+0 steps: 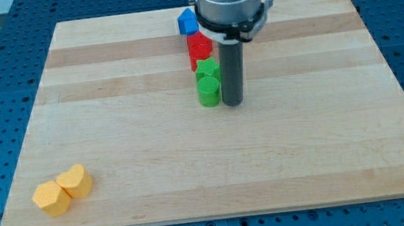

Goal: Drag the yellow blocks to the bottom right side of the green circle

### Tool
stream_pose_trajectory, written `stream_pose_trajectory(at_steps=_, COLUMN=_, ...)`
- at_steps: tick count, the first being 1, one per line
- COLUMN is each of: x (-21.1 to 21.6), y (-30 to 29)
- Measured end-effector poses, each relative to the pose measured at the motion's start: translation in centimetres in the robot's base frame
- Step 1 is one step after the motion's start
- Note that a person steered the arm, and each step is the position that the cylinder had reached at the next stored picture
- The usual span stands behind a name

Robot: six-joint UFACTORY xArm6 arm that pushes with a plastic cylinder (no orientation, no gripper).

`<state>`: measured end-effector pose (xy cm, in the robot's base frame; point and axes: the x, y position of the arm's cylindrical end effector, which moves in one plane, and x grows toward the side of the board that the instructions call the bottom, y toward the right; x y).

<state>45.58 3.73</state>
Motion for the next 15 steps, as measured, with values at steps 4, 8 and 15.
stream_pose_trajectory(at_steps=4, x=2.4, y=-30.7)
stream_pose_trajectory(at_steps=8, x=15.5, y=-34.1)
stream_pose_trajectory(at_steps=15, x=4.8, y=-23.5)
